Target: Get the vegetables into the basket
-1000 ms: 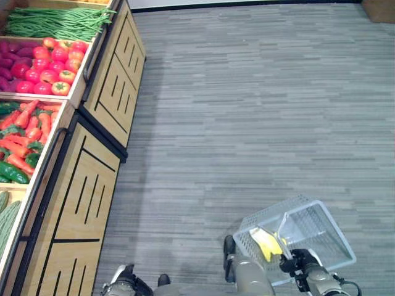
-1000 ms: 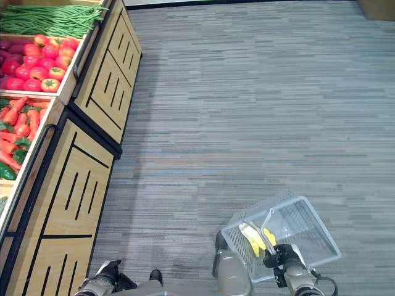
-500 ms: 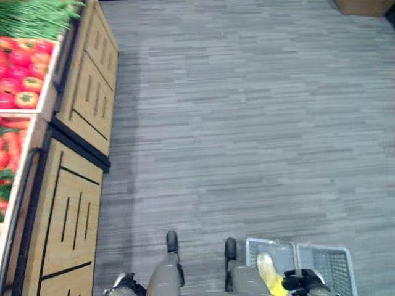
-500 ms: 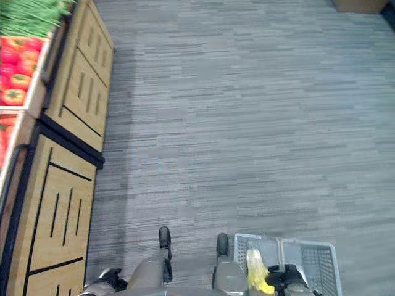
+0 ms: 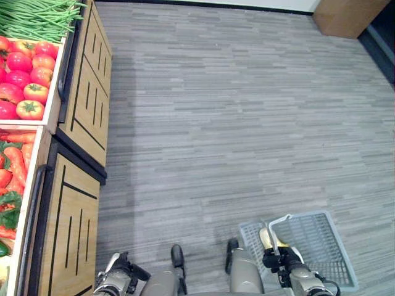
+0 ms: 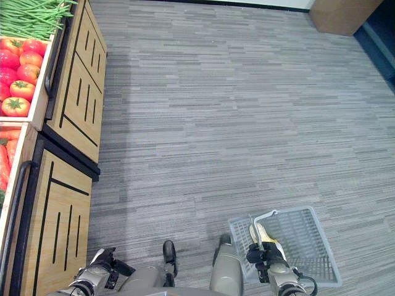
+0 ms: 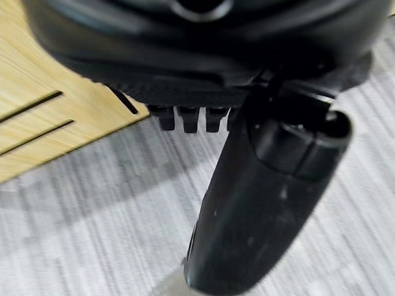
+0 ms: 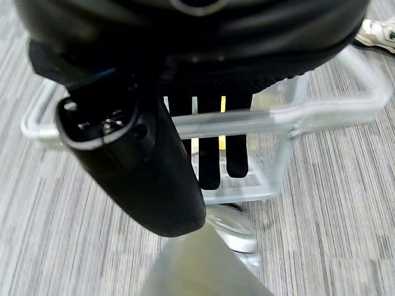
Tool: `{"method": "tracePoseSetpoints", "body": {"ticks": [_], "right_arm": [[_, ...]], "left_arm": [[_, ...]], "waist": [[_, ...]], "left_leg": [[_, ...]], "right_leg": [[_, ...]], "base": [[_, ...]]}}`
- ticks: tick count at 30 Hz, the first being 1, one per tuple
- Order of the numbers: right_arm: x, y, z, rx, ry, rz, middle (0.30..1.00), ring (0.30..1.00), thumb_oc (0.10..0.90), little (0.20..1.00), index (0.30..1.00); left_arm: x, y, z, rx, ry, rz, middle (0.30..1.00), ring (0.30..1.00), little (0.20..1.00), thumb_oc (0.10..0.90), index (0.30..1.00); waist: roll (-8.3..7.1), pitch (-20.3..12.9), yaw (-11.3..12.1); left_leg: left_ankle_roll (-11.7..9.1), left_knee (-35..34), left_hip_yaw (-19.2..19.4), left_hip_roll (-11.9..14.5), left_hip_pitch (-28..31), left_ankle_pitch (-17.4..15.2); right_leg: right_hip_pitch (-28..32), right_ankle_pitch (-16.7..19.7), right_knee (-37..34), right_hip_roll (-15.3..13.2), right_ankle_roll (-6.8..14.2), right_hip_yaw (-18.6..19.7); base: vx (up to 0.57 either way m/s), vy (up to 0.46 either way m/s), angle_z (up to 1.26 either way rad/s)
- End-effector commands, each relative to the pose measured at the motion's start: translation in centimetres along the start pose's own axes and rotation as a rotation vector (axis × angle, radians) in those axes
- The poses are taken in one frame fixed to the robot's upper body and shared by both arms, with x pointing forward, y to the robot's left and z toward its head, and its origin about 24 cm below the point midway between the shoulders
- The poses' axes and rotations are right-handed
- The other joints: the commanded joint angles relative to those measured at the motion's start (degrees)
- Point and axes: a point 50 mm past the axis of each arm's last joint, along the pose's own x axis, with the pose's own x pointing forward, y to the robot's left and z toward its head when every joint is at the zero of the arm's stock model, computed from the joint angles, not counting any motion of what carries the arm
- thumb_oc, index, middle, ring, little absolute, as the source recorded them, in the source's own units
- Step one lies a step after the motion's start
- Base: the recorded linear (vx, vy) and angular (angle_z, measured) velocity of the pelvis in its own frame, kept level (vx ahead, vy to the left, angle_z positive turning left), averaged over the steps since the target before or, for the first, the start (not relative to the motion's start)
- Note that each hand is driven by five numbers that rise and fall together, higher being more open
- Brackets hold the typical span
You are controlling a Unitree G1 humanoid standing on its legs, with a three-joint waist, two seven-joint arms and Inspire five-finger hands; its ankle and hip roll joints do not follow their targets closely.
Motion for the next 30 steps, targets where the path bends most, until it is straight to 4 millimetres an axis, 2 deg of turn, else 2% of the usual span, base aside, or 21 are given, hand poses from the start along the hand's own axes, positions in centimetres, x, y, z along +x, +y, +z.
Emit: {"method": "tracePoseSetpoints", "body": {"ticks": [1, 7, 10, 13, 16, 19, 20, 21, 22, 23, 24, 25, 26, 27, 30], "right_arm": [[-0.1, -1.3, -1.2, 0.018, 0.037, -0.037, 0.3, 0.3, 0.4, 0.3, 0.3], [-0.2, -1.4, -1.9, 0.006, 0.051, -0.036, 0.3, 0.3, 0.4, 0.3, 0.3], [-0.4, -1.9, -2.8, -0.004, 0.073, -0.043, 0.3, 0.3, 0.4, 0.3, 0.3], [-0.5, -2.4, -3.6, -0.015, 0.098, -0.051, 0.3, 0.3, 0.4, 0.3, 0.3], [-0.5, -2.8, -3.4, -0.016, 0.089, -0.058, 0.3, 0.3, 0.4, 0.3, 0.3], [-0.5, -3.2, -3.1, -0.036, 0.08, -0.065, 0.3, 0.3, 0.4, 0.3, 0.3], [-0.5, -3.4, -3.1, -0.037, 0.08, -0.066, 0.3, 0.3, 0.4, 0.3, 0.3], [-0.5, -3.6, -3.2, -0.047, 0.077, -0.068, 0.3, 0.3, 0.4, 0.3, 0.3], [-0.5, -3.7, -3.3, -0.05, 0.08, -0.069, 0.3, 0.3, 0.4, 0.3, 0.3], [-0.6, -3.8, -3.4, -0.053, 0.085, -0.072, 0.3, 0.3, 0.4, 0.3, 0.3], [-0.7, -4.2, -4.1, -0.037, 0.109, -0.088, 0.3, 0.3, 0.4, 0.3, 0.3], [-0.9, -4.7, -4.6, -0.03, 0.129, -0.107, 0.3, 0.3, 0.4, 0.3, 0.3], [-0.7, -4.3, -4.0, -0.033, 0.114, -0.097, 0.3, 0.3, 0.4, 0.3, 0.3], [-0.7, -3.5, -3.8, -0.028, 0.107, -0.076, 0.3, 0.3, 0.4, 0.3, 0.3], [-0.5, -2.3, -2.9, -0.036, 0.08, -0.041, 0.3, 0.3, 0.4, 0.3, 0.3]], "left_arm": [[0.0, 1.2, -1.3, -0.035, 0.018, 0.047, 1.0, 1.0, 1.0, 0.9, 1.0], [-0.1, 0.7, -1.9, -0.032, 0.037, 0.032, 1.0, 1.0, 1.0, 0.9, 1.0], [-0.2, -0.2, -2.5, -0.028, 0.056, 0.008, 1.0, 1.0, 1.0, 0.9, 1.0], [-0.3, -0.7, -2.9, -0.024, 0.071, -0.007, 1.0, 1.0, 1.0, 0.9, 1.0], [-0.4, -0.9, -2.8, -0.023, 0.069, -0.014, 1.0, 1.0, 1.0, 0.9, 1.0], [-0.4, -0.9, -2.6, -0.035, 0.073, -0.013, 1.0, 1.0, 1.0, 0.9, 1.0], [-0.3, -1.0, -2.4, -0.039, 0.066, -0.018, 1.0, 1.0, 1.0, 0.9, 1.0], [-0.3, -1.0, -1.8, -0.04, 0.05, -0.021, 1.0, 1.0, 1.0, 0.9, 1.0], [-0.3, -1.0, -1.7, -0.042, 0.045, -0.016, 1.0, 1.0, 1.0, 0.9, 1.0], [-0.3, -1.0, -1.4, -0.046, 0.039, -0.015, 1.0, 1.0, 1.0, 0.9, 1.0], [-0.4, -1.6, -0.6, -0.03, 0.013, -0.035, 1.0, 1.0, 1.0, 0.9, 1.0], [-0.4, -1.7, -0.7, -0.002, 0.015, -0.031, 1.0, 1.0, 1.0, 0.9, 1.0], [-0.4, -1.8, -0.9, -0.017, 0.019, -0.034, 1.0, 1.0, 1.0, 0.9, 1.0], [-0.4, -1.8, -0.9, -0.019, 0.02, -0.034, 1.0, 1.0, 1.0, 0.9, 1.0], [-0.2, -0.7, -1.0, -0.014, 0.019, -0.008, 1.0, 1.0, 1.0, 0.9, 1.0]], "waist": [[0.13, 1.7, -0.5], [0.25, 1.5, -1.6], [1.3, 0.0, -2.7], [3.12, -2.0, -3.3], [3.88, -2.6, -3.7], [4.93, -3.0, -3.7], [4.65, -2.6, -3.4], [3.36, -1.9, -3.0], [2.64, -1.6, -2.7], [2.48, -1.6, -2.9], [2.32, -1.8, -2.7], [3.33, -2.2, -2.6], [3.61, -2.9, -2.3], [3.15, -2.9, -2.0], [1.39, -2.6, -1.0]], "left_leg": [[-7.8, 5.2, -4.1, 3.6, 3.1, -5.0], [-8.0, 5.5, -5.8, 2.6, 6.4, -7.0], [-9.1, 4.7, -8.1, 3.0, 10.0, -8.4], [-11.1, 3.5, -10.2, 5.7, 11.7, -7.5], [-12.1, 3.5, -10.8, 6.9, 11.2, -6.5], [-14.0, 5.3, -10.7, 9.7, 9.7, -3.3], [-15.4, 9.8, -10.0, 9.8, 7.3, 0.5], [-15.9, 15.3, -8.7, 9.2, 3.4, 2.6], [-15.6, 16.2, -7.6, 9.4, 1.7, 2.3], [-15.4, 12.7, -3.8, 11.8, 0.9, 2.4], [-16.0, 7.2, 4.5, 16.0, -2.1, 3.9], [-16.8, 4.7, 9.1, 18.4, -3.8, 7.4], [-16.5, 5.3, 7.8, 17.5, -2.5, 5.3], [-16.0, 5.6, 7.1, 15.7, -2.4, 4.3], [-14.1, 7.2, 8.5, 13.5, -2.5, 2.1]], "right_leg": [[1.0, 8.4, -2.5, 0.5, 0.8, -1.9], [1.4, 9.1, -3.0, 1.3, 0.7, -3.7], [1.9, 8.8, -1.0, 1.8, -0.5, -3.6], [2.7, 6.3, 1.3, 3.0, -2.2, -4.9], [2.7, 4.9, 2.4, 3.5, -3.0, -5.9], [3.3, 1.2, 3.9, 5.8, -5.0, -7.2], [5.1, 0.7, 2.9, 6.2, -5.9, -7.9], [7.6, 0.7, 1.0, 5.4, -6.4, -9.0], [8.8, 0.4, 0.1, 5.0, -6.4, -9.4], [9.9, 0.3, -0.9, 4.0, -5.6, -10.2], [12.1, 0.7, -2.4, 1.6, -3.9, -12.2], [12.6, 0.8, -2.5, 0.4, -3.0, -13.9], [12.5, 1.0, -1.9, -0.1, -2.7, -13.8], [12.4, 2.4, -2.0, -1.7, -1.9, -13.2], [11.7, 3.6, -1.6, -3.4, -1.1, -11.4]], "base": [[0.27, 0.016, 0.77], [0.18, -0.032, 0.54], [0.28, -0.127, 0.41], [0.26, -0.219, 0.33], [0.12, -0.163, 0.58], [0.19, -0.293, 0.34], [0.1, -0.257, 0.12], [0.04, -0.201, 0.19], [0.0, -0.096, 0.56], [0.02, 0.035, 0.62], [0.05, 0.166, 1.5], [0.12, 0.236, 1.42], [0.09, 0.328, 1.34], [0.06, 0.295, -0.21], [-0.01, 0.239, -0.77]]}}
